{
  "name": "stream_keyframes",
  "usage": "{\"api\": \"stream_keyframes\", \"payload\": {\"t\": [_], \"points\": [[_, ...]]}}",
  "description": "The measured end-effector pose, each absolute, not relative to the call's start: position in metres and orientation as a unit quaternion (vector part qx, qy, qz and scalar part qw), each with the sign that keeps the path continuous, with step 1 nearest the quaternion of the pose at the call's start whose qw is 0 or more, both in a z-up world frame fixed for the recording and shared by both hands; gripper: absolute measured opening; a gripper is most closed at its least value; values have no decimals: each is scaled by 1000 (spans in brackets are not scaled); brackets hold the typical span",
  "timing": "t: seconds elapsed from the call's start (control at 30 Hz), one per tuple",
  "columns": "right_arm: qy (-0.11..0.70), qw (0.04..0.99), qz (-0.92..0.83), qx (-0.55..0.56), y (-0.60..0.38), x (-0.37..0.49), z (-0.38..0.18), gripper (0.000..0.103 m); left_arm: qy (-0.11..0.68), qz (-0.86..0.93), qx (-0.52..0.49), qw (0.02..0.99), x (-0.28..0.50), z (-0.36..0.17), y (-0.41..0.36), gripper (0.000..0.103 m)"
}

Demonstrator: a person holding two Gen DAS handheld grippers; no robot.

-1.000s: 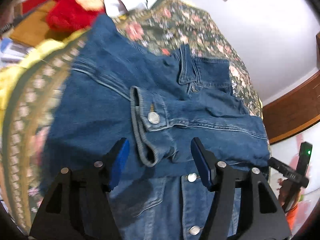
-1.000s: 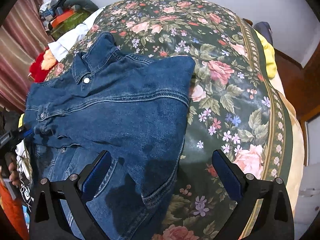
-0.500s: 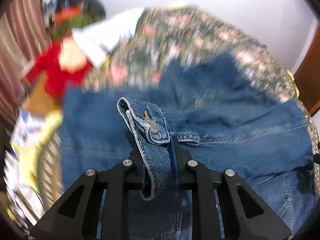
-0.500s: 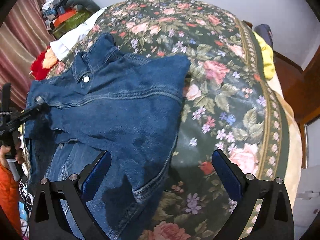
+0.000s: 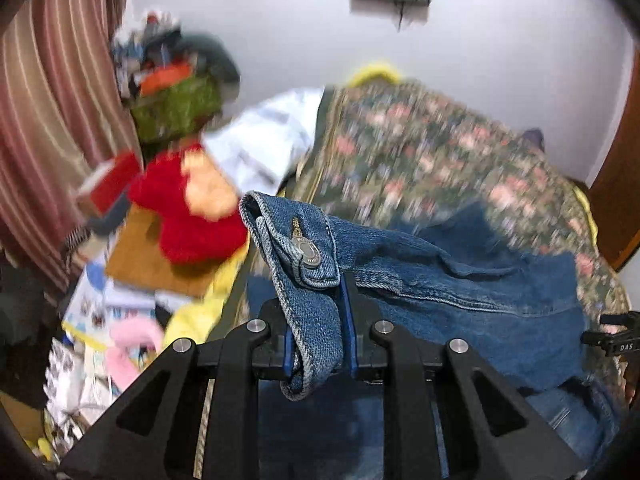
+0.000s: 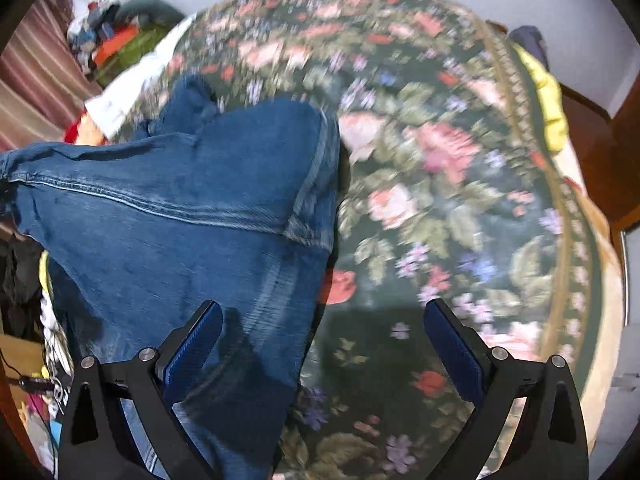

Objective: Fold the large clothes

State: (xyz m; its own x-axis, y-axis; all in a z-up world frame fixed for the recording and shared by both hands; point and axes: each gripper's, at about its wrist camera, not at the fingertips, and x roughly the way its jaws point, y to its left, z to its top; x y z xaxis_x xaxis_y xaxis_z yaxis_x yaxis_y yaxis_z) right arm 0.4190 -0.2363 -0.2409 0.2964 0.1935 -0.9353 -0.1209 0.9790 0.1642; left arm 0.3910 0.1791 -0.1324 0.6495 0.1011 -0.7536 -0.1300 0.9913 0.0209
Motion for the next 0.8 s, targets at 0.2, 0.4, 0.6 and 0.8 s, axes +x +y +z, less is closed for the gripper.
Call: {"api": "stream_keyframes", "payload": {"t": [0.2, 0.4, 0.6, 0.8], "points": [[596, 796, 107, 3, -217, 420, -257, 100, 492, 79, -52, 865, 390, -211, 211, 20], [591, 799, 111, 12, -222, 421, -249, 100, 496, 117, -15, 861, 378, -226, 219, 75], [573, 810, 116, 52, -233, 433, -236, 100, 489, 87, -10, 868, 385, -206, 232, 79], [564, 811, 115, 109, -240, 467, -240, 98, 522, 55, -62, 849, 425, -229, 244, 81]]}}
